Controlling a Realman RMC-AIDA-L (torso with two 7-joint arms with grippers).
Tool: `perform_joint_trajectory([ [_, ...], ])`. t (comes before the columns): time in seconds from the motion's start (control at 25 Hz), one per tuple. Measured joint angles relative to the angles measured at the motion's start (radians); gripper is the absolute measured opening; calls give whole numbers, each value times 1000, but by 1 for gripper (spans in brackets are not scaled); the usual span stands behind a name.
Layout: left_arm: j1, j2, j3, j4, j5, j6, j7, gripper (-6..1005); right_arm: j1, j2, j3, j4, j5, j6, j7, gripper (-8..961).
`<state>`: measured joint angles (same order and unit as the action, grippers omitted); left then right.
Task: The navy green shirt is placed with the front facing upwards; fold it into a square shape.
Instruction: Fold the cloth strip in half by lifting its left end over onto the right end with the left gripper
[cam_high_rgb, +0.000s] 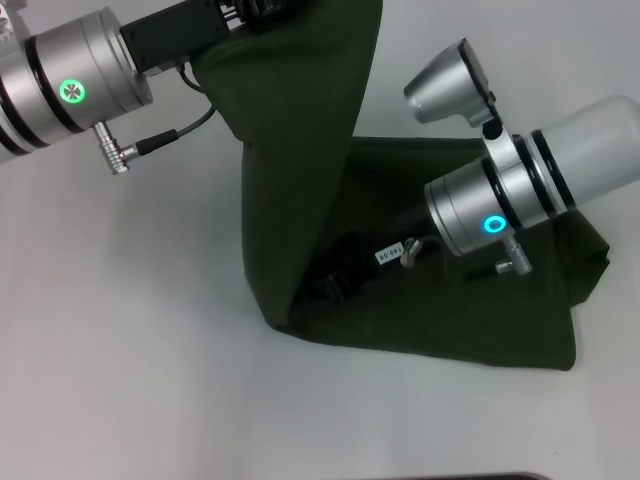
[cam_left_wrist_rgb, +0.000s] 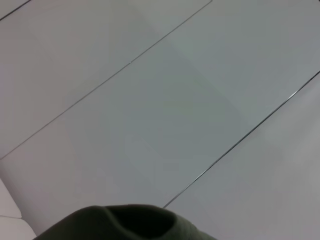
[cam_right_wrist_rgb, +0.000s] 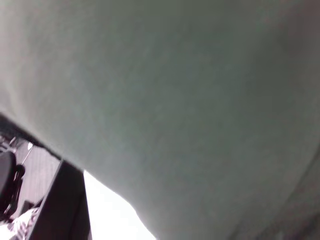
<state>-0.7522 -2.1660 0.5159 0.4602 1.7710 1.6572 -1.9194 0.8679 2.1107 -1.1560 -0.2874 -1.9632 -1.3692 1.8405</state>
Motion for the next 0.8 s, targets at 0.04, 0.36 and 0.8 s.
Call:
perform_joint_trajectory([
  [0.04, 0, 0, 0, 0, 0, 0, 0, 18, 2, 0, -9, 0, 0, -3, 0, 40],
  [0.36, 6, 1, 0, 6, -9, -5, 6, 17, -65, -12, -9, -30, 43, 11, 6, 40],
  [0.8, 29, 2, 4, 40, -11, -23, 8, 18, -190, -22, 13, -176, 71, 6, 47, 40],
])
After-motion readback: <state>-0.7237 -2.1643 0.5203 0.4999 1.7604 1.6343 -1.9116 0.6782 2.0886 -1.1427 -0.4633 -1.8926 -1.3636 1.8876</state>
